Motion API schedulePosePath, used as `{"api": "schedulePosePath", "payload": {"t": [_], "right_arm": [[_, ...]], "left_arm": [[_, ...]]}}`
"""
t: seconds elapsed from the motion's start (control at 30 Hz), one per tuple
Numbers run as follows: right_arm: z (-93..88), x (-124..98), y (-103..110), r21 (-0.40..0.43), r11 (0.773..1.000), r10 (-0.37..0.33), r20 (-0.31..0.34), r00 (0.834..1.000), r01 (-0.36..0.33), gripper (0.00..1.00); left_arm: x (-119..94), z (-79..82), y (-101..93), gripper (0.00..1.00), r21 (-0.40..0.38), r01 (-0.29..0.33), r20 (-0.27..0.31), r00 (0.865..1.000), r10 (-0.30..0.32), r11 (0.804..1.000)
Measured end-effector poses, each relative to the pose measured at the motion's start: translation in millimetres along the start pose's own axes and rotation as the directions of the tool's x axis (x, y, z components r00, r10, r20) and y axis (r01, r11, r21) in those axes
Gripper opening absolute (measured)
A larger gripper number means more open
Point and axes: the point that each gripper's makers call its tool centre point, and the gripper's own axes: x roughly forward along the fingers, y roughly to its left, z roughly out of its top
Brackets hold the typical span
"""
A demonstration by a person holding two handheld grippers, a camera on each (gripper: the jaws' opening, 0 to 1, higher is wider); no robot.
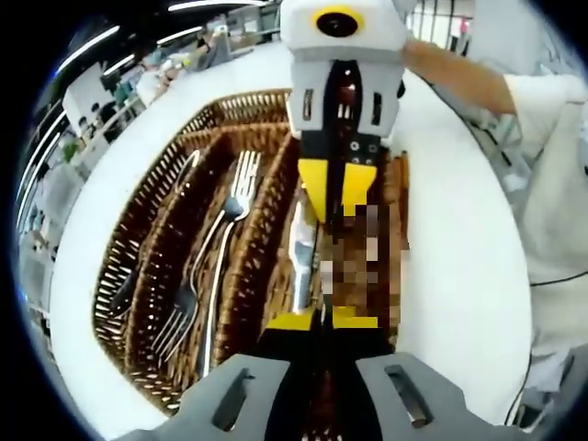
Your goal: Arrange the knives, forks, and spoons in their matching storage slots by inserting each utensil handle-first until every utensil is classified and aligned in the correct compartment
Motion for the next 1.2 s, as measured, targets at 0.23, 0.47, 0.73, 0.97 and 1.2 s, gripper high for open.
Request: {"api": "schedulePosePath", "payload": {"t": [0.23,0.47,0.73,0.97,1.2], "right_arm": [[-0.2,-1.3,1.6,0.008,1.000,0.003,0.005,1.000,-0.003,0.06],[0.0,-4.6,3.2,0.023,1.000,0.008,0.010,1.000,-0.008,0.07],[2.7,-10.1,4.4,0.033,0.999,0.012,0.023,1.000,-0.013,0.05],[1.2,-12.0,5.0,0.030,1.000,0.009,0.012,1.000,-0.010,0.04],[1.4,-16.3,6.0,0.028,1.000,0.004,0.016,1.000,-0.004,0.04]], "left_arm": [[-5.5,-0.5,-1.3,0.02,0.004,-0.008,0.001,1.000,0.008,1.000],[-10.2,-0.2,-1.8,0.02,0.005,-0.014,-0.001,1.000,0.014,1.000],[-16.9,2.9,-3.0,0.02,0.002,-0.020,0.012,1.000,0.020,1.000],[-17.3,3.0,-3.1,0.01,-0.013,-0.018,0.017,1.000,0.018,1.000],[-20.7,2.7,-2.9,0.01,-0.016,-0.023,0.020,1.000,0.023,1.000]]}}
